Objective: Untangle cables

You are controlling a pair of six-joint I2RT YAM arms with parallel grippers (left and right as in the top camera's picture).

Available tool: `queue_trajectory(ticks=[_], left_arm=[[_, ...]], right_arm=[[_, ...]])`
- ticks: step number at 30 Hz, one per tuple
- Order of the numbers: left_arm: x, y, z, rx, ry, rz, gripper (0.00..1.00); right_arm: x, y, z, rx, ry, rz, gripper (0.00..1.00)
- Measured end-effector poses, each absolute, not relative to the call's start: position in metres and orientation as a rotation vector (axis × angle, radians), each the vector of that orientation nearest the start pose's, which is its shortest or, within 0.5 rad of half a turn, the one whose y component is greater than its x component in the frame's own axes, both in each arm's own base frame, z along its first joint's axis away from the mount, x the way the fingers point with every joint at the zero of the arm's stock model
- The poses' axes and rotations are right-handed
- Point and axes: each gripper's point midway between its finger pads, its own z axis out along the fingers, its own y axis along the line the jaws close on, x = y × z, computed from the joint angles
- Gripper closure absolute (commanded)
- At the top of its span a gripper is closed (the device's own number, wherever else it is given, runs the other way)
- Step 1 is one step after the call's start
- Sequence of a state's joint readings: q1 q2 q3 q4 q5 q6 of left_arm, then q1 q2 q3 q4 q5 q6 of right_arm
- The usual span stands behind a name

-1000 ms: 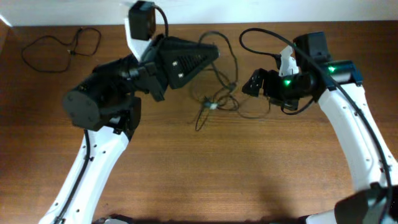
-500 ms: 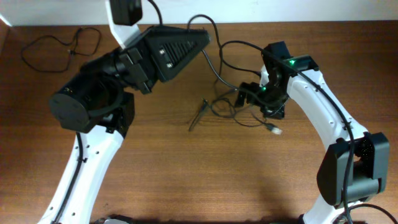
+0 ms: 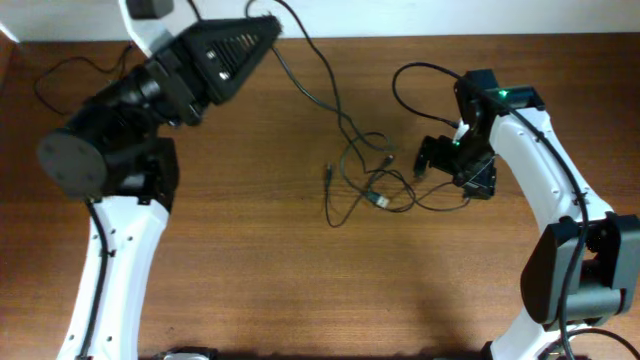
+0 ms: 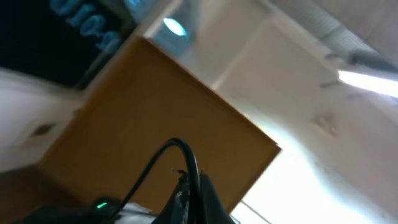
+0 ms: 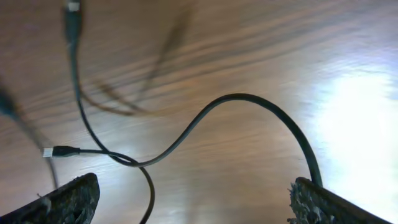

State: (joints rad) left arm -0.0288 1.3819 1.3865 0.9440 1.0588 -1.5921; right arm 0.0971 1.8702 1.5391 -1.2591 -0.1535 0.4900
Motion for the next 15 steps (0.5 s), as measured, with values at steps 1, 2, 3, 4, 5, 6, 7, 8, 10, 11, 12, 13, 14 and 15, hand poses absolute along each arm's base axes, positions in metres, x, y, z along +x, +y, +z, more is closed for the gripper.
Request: queue_trajectory(ticks=[1, 2, 3, 4, 5, 6, 7, 8, 10, 11, 12, 13, 14, 15], left_arm=[[0.315, -0.150, 0.555, 0.320, 1.349, -1.723, 1.00], [0.326, -0.141, 0.549, 0.265, 1.386, -1.707, 1.00], [0.340, -0.132, 0.538, 0.187, 1.442, -1.693, 1.00], [0.353, -0.119, 0.527, 0.107, 1.492, -1.669, 1.00], [0.364, -0.110, 0.515, 0.052, 1.532, -1.643, 1.00], [0.372, -0.101, 0.503, -0.015, 1.578, -1.624, 1.00], [0.381, -0.090, 0.488, -0.082, 1.631, -1.599, 1.00], [0.385, -0.084, 0.480, -0.110, 1.649, -1.579, 1.00], [0.394, -0.066, 0.457, -0.199, 1.712, -1.522, 1.00], [0.396, -0.061, 0.452, -0.217, 1.725, -1.502, 1.00], [0.399, -0.053, 0.442, -0.248, 1.744, -1.465, 1.00], [0.401, -0.046, 0.435, -0.273, 1.757, -1.427, 1.00], [0.404, -0.037, 0.426, -0.310, 1.772, -1.385, 1.00], [0.407, -0.028, 0.419, -0.345, 1.784, -1.343, 1.00]], right_arm=[[0.338, 0.050, 0.098, 0.648, 3.138, 0.179, 0.02], [0.337, 0.044, 0.098, 0.664, 3.138, 0.155, 0.02], [0.335, 0.035, 0.098, 0.693, 3.137, 0.127, 0.02], [0.335, 0.026, 0.098, 0.726, 3.133, 0.108, 0.02], [0.334, 0.020, 0.098, 0.747, 3.130, 0.093, 0.01], [0.334, 0.014, 0.098, 0.770, 3.125, 0.083, 0.02], [0.333, 0.009, 0.098, 0.791, 3.121, 0.080, 0.02], [0.333, 0.004, 0.098, 0.811, 3.116, 0.074, 0.01], [0.333, -0.004, 0.098, 0.843, 3.106, 0.068, 0.02], [0.333, -0.008, 0.098, 0.857, 3.102, 0.061, 0.02], [0.332, -0.012, 0.098, 0.867, 3.097, 0.048, 0.01], [0.331, -0.016, 0.098, 0.877, 3.095, 0.028, 0.02], [0.330, -0.020, 0.098, 0.884, 3.095, 0.009, 0.02], [0.329, -0.022, 0.098, 0.890, 3.095, -0.006, 0.02]])
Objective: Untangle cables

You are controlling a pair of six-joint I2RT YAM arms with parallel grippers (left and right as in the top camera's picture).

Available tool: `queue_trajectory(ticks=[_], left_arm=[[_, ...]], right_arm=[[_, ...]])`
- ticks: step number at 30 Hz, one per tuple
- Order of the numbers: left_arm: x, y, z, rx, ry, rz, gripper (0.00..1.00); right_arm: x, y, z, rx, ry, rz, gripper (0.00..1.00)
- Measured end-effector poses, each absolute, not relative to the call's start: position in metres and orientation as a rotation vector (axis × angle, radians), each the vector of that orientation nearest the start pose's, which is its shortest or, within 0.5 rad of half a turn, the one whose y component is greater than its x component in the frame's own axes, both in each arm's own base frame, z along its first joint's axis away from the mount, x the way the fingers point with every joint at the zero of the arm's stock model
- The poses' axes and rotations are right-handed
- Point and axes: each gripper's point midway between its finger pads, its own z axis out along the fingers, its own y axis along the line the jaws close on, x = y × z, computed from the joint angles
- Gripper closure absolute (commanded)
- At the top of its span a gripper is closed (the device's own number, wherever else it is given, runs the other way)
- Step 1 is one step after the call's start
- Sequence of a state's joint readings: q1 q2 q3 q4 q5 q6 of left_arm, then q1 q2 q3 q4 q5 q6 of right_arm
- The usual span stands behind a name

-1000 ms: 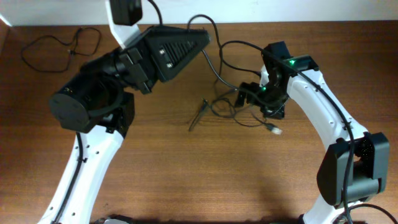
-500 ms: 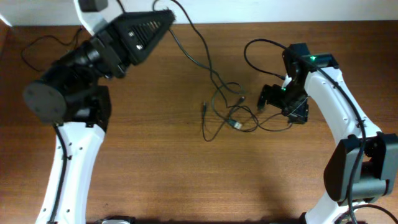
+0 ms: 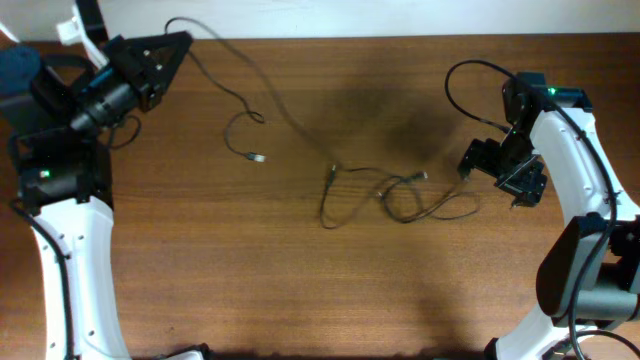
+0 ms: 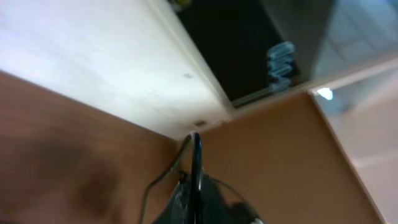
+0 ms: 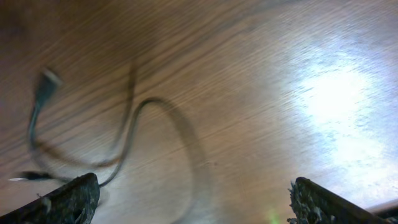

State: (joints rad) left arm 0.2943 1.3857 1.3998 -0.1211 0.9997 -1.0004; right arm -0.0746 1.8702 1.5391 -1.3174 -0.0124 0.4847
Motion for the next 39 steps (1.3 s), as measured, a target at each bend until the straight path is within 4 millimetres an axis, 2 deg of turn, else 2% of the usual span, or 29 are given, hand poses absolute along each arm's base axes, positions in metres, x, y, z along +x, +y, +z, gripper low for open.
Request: queue_trajectory(ticks=[5, 7, 10, 14, 17, 18, 19, 25, 30, 35, 39], left_arm=[[0.411, 0.029, 0.354, -0.658, 1.913, -1.055, 1.00], [0.409, 0.036, 0.343, -0.670, 1.948, -0.980, 1.00], [0.408, 0.019, 0.342, -0.560, 1.982, -0.979, 1.00], [0.405, -0.042, 0.357, -0.294, 1.995, -1.106, 1.00], [0.400, -0.082, 0.361, -0.168, 2.008, -1.153, 1.00], [0.400, -0.091, 0.360, -0.151, 2.017, -1.150, 1.00], [0.401, -0.099, 0.358, -0.149, 2.025, -1.127, 1.00], [0.411, -0.096, 0.351, -0.203, 2.030, -1.013, 1.00], [0.416, -0.085, 0.345, -0.268, 2.040, -0.935, 1.00], [0.417, -0.075, 0.334, -0.333, 2.070, -0.868, 1.00], [0.418, -0.075, 0.337, -0.324, 2.057, -0.871, 1.00]], right_arm=[[0.325, -0.036, 0.098, 0.940, 3.090, -0.042, 0.02], [0.326, -0.035, 0.098, 0.944, 3.087, -0.002, 0.02], [0.340, -0.014, 0.099, 0.824, 3.085, 0.225, 0.02], [0.355, 0.042, 0.112, 0.476, 3.061, 0.662, 0.02], [0.356, 0.086, 0.125, 0.197, 3.009, 0.893, 0.02], [0.356, 0.096, 0.127, 0.136, 2.999, 0.924, 0.02], [0.354, 0.118, 0.130, 0.010, 2.979, 0.964, 0.02], [0.346, 0.177, 0.129, -0.315, 2.940, 0.936, 0.02], [0.347, 0.216, 0.127, -0.471, 2.875, 0.850, 0.02], [0.350, 0.235, 0.128, -0.554, 2.814, 0.827, 0.02], [0.342, 0.251, 0.127, -0.659, 2.790, 0.790, 0.02]])
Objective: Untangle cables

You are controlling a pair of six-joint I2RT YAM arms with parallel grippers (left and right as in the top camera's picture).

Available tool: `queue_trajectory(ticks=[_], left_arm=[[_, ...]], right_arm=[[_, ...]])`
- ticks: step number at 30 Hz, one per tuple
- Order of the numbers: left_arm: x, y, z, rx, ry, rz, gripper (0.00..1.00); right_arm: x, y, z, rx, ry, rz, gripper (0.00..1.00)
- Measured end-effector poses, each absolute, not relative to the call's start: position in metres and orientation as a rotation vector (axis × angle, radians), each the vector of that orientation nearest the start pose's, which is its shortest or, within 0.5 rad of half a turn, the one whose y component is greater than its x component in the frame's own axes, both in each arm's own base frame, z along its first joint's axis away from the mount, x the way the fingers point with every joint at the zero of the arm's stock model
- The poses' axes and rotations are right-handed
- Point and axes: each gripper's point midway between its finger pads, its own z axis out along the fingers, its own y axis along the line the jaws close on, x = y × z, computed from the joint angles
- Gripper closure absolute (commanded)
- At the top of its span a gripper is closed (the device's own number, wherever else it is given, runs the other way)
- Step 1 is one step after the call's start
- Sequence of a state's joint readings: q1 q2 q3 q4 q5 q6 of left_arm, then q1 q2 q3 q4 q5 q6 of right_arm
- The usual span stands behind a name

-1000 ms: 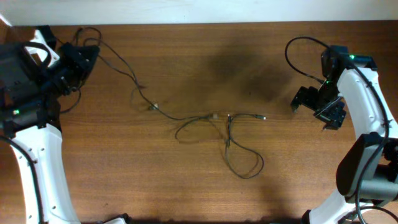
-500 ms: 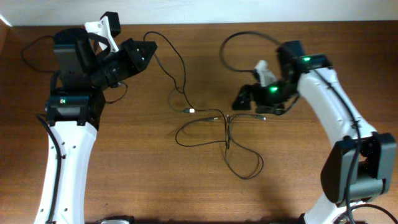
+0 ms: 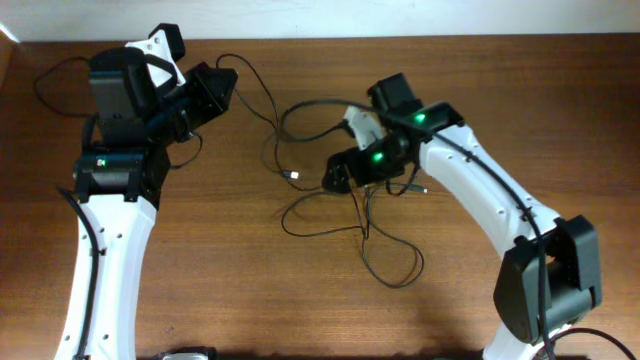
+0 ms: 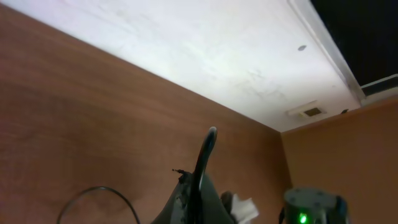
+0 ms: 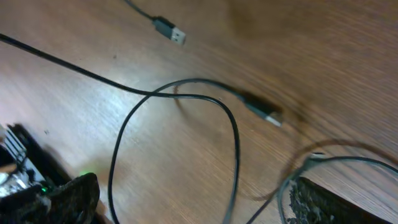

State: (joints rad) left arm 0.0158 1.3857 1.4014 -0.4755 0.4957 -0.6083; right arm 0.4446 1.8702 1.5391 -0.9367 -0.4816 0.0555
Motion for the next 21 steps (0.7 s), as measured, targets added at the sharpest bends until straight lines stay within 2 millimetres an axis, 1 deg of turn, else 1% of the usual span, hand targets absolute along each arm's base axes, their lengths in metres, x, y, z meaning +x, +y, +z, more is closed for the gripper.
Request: queue_trajectory(ticks=[4, 6, 7, 10, 12, 14, 18, 21], left_arm=[[0.420, -0.075, 0.341, -0.314, 2.041, -0.872, 1.00], [0.421, -0.076, 0.344, -0.310, 2.030, -0.886, 1.00], [0.421, -0.078, 0.348, -0.299, 2.016, -0.908, 1.00], [0.421, -0.081, 0.371, -0.211, 1.935, -0.997, 1.00], [0.420, -0.079, 0.378, -0.185, 1.912, -1.039, 1.00], [0.417, -0.077, 0.378, -0.186, 1.916, -1.065, 1.00], [0.414, -0.072, 0.372, -0.215, 1.945, -1.086, 1.00], [0.414, -0.071, 0.371, -0.218, 1.947, -1.087, 1.00]], right_arm=[[0.331, 0.266, 0.125, -0.745, 2.778, 0.752, 0.02], [0.329, 0.266, 0.123, -0.762, 2.783, 0.722, 0.02], [0.328, 0.264, 0.121, -0.762, 2.795, 0.694, 0.02], [0.328, 0.250, 0.114, -0.748, 2.837, 0.579, 0.01], [0.330, 0.245, 0.108, -0.744, 2.855, 0.529, 0.04], [0.330, 0.244, 0.101, -0.741, 2.878, 0.518, 0.12], [0.326, 0.244, 0.086, -0.744, 2.927, 0.524, 0.25], [0.322, 0.243, 0.084, -0.741, 2.950, 0.527, 0.34]])
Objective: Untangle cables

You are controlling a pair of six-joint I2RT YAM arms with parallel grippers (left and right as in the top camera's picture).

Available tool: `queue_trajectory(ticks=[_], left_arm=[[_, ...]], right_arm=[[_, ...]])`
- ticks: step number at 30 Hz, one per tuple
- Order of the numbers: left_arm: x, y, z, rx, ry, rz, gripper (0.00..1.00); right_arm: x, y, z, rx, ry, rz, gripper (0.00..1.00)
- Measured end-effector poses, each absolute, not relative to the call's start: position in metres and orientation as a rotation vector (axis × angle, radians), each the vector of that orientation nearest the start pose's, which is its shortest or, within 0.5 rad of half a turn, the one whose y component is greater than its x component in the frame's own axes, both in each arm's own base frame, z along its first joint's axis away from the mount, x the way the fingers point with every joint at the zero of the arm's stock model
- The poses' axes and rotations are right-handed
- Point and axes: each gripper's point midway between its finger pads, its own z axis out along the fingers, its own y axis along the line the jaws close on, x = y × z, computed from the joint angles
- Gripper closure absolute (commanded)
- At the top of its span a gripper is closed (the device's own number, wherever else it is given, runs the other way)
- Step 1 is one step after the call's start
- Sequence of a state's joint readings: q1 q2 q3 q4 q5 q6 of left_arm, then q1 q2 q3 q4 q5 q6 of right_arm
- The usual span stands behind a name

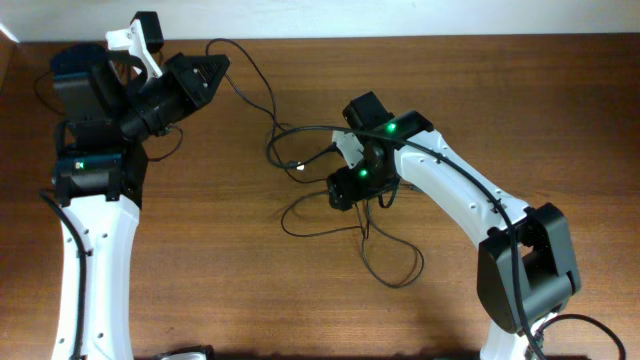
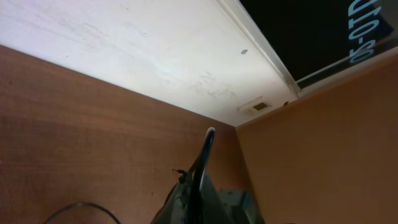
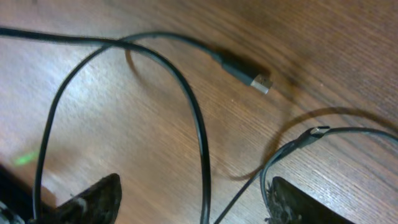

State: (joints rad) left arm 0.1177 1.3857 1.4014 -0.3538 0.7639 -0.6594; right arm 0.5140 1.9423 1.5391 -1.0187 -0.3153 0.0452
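Black cables (image 1: 372, 232) lie looped and crossed in the middle of the wooden table (image 1: 220, 270). At the top left my left gripper (image 1: 212, 68) is shut on one black cable (image 1: 252, 88); in the left wrist view that cable (image 2: 205, 144) rises from between the closed fingers (image 2: 186, 194). My right gripper (image 1: 350, 192) is low over the tangle and open. In the right wrist view a cable loop (image 3: 194, 124) runs down between its fingers (image 3: 93, 200). A USB plug (image 3: 252, 76) lies just beyond.
A small plug (image 1: 297, 167) ends a cable left of the right gripper. Thin loops (image 1: 392, 268) spread toward the near side. The table's back edge meets a white wall (image 1: 400, 18). Arm wiring (image 1: 45, 88) hangs at the far left.
My right gripper has shifted slightly toward the near side, lower over the tangle, and a cable loop now runs between its open fingers. The left gripper, still shut on its cable, has tilted a little.
At first my left gripper held a cable up high and the right one was open at the tangle's right. Then the left was at the far left corner with the cable drawn out. Later the right gripper was over the tangle's middle, where it stays.
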Motion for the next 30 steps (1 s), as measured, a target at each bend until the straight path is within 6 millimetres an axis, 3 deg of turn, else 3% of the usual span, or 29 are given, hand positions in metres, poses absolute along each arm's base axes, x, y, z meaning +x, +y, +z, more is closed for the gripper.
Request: queue_trajectory(ticks=[3, 7, 15, 18, 26, 30], left_arm=[[0.414, -0.071, 0.371, -0.219, 1.947, -1.086, 1.00], [0.414, -0.071, 0.371, -0.219, 1.948, -1.086, 1.00], [0.413, -0.071, 0.371, -0.219, 1.948, -1.087, 0.98], [0.413, -0.071, 0.371, -0.220, 1.949, -1.087, 0.98], [0.413, -0.071, 0.369, -0.227, 1.958, -1.089, 0.97], [0.412, -0.071, 0.366, -0.238, 1.971, -1.091, 0.94]], right_arm=[[0.318, 0.241, 0.083, -0.740, 2.972, 0.526, 0.43], [0.317, 0.241, 0.083, -0.742, 2.972, 0.528, 0.65], [0.316, 0.240, 0.077, -0.744, 2.973, 0.525, 0.71], [0.312, 0.236, 0.068, -0.739, 2.996, 0.504, 0.96], [0.311, 0.234, 0.067, -0.724, 3.009, 0.495, 0.96], [0.319, 0.238, 0.095, -0.720, 2.991, 0.499, 0.96]])
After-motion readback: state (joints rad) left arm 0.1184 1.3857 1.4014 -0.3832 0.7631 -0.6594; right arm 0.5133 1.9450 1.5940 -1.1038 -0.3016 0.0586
